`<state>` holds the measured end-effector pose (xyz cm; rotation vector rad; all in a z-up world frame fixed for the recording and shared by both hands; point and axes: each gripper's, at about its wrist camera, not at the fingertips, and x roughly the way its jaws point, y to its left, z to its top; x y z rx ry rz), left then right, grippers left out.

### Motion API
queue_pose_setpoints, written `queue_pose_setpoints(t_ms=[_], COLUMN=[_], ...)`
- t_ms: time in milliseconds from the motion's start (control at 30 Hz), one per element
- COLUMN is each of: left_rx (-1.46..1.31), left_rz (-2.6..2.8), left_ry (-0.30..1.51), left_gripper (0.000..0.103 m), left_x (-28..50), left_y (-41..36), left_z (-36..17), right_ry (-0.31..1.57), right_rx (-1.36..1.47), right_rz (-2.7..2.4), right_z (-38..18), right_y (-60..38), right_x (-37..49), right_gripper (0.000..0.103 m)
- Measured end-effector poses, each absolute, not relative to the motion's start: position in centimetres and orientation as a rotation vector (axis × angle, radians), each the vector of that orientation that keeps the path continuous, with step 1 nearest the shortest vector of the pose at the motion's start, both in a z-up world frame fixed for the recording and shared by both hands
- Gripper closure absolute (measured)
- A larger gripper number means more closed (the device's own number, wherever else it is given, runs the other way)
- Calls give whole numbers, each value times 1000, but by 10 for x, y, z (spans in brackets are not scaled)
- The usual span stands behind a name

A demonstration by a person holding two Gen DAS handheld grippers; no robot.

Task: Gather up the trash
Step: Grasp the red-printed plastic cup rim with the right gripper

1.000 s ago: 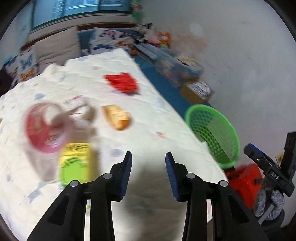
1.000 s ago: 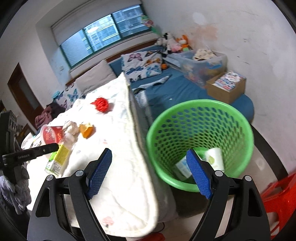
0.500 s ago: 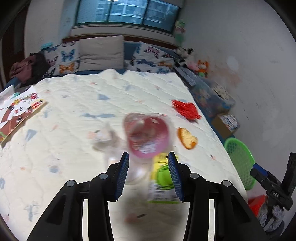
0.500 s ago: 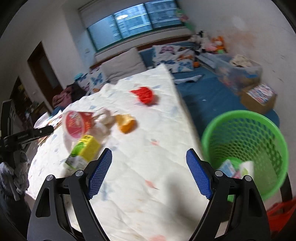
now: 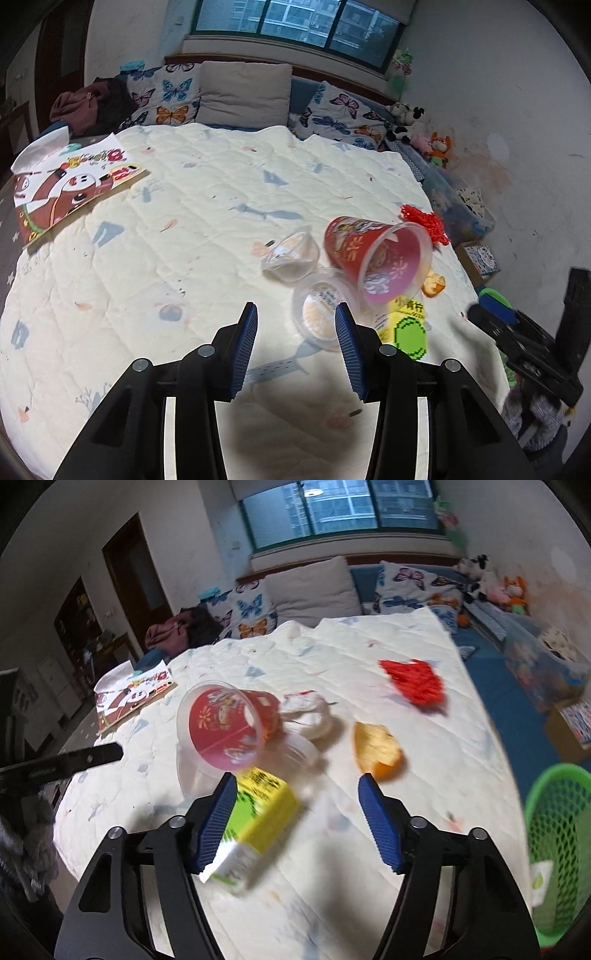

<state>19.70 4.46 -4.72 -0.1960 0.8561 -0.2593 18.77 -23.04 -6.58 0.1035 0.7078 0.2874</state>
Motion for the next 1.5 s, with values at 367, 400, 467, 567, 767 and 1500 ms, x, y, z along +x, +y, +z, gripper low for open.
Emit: queue_pose_setpoints(t_ms=[367, 400, 467, 567, 767, 1500], left_rx=[-229, -234, -231, -233, -197, -58], left_rz=[-235, -238, -239, -276, -350, -507], left_ry=[889, 893, 897, 912, 940, 930], left_gripper=[61, 61, 61, 57, 51, 34], left_x=[206, 208, 211, 213, 213, 251], left_y=[69, 70, 70, 64, 43, -3], left_z=[-61, -62, -64, -69, -84, -104], right_ry=[752, 752, 754, 760, 754, 592], right_rx=[103, 104, 104, 95, 90, 132], right_rz=[301, 301, 298, 293, 284, 268], right_z=[-77, -77, -78, -81, -85, -33], right_y=[-195, -193, -190, -186, -184, -220], right_x=[245, 247, 254, 261, 268, 230], right_gripper=[54, 56, 59, 64, 83, 95])
